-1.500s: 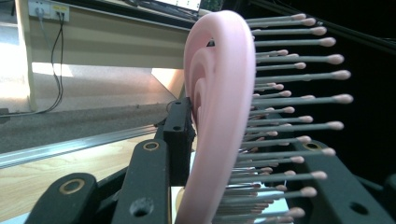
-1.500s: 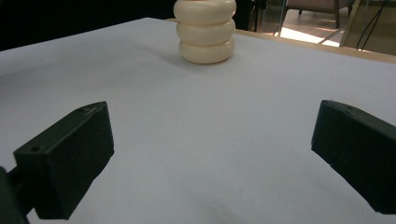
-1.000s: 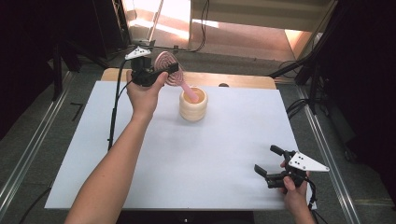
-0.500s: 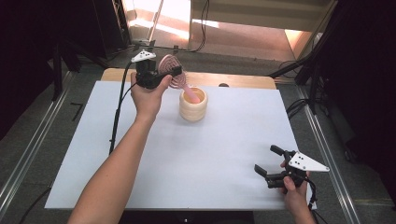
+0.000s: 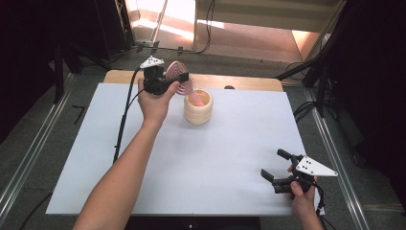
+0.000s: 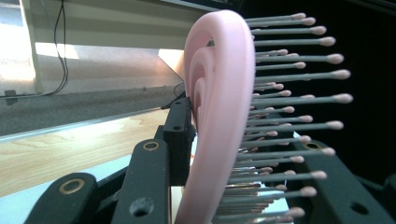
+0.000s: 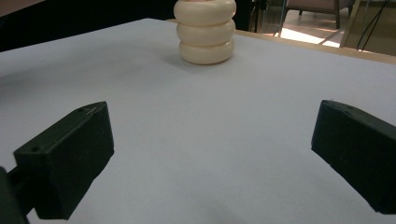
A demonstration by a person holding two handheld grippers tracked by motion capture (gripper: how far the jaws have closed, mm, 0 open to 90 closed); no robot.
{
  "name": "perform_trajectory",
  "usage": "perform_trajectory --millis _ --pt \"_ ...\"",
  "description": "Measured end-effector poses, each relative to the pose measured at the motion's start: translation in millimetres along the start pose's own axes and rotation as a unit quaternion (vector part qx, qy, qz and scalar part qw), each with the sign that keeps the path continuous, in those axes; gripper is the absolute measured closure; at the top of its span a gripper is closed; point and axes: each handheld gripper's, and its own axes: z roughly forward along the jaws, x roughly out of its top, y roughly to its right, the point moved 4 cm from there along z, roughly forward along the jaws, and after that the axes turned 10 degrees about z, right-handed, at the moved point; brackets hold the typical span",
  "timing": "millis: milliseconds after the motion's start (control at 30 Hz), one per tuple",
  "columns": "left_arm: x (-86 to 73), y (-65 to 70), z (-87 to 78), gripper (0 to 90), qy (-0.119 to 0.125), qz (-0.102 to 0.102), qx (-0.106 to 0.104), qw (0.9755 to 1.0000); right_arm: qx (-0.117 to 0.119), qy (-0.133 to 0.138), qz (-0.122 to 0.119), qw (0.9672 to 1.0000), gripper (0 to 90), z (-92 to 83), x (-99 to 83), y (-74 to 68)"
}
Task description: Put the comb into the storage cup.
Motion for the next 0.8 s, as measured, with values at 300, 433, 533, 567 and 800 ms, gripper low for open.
perform_trajectory --millis 300,433,533,567,800 --pt "-8.6 0.8 7.0 63.6 -0.007 -0.002 -0.003 1.0000 0.001 -0.001 -0.001 1.0000 0.0 0.1 -0.1 0.1" --pt "-11.0 1.3 9.1 63.6 -0.008 -0.003 -0.003 1.0000 0.001 0.000 0.000 1.0000 0.0 0.1 -0.1 0.1" --pt "-13.1 2.6 10.7 63.6 -0.011 -0.002 -0.003 0.9999 0.001 0.000 -0.001 1.0000 0.0 0.1 0.0 -0.1" --pt "-14.0 3.1 11.2 63.6 -0.013 -0.002 -0.003 0.9999 0.001 0.000 -0.001 1.0000 0.0 0.0 0.0 -0.1" --pt "-19.4 4.6 16.4 63.5 -0.019 -0.002 -0.003 0.9998 0.001 0.000 -0.001 1.0000 0.0 -0.1 0.0 -0.1"
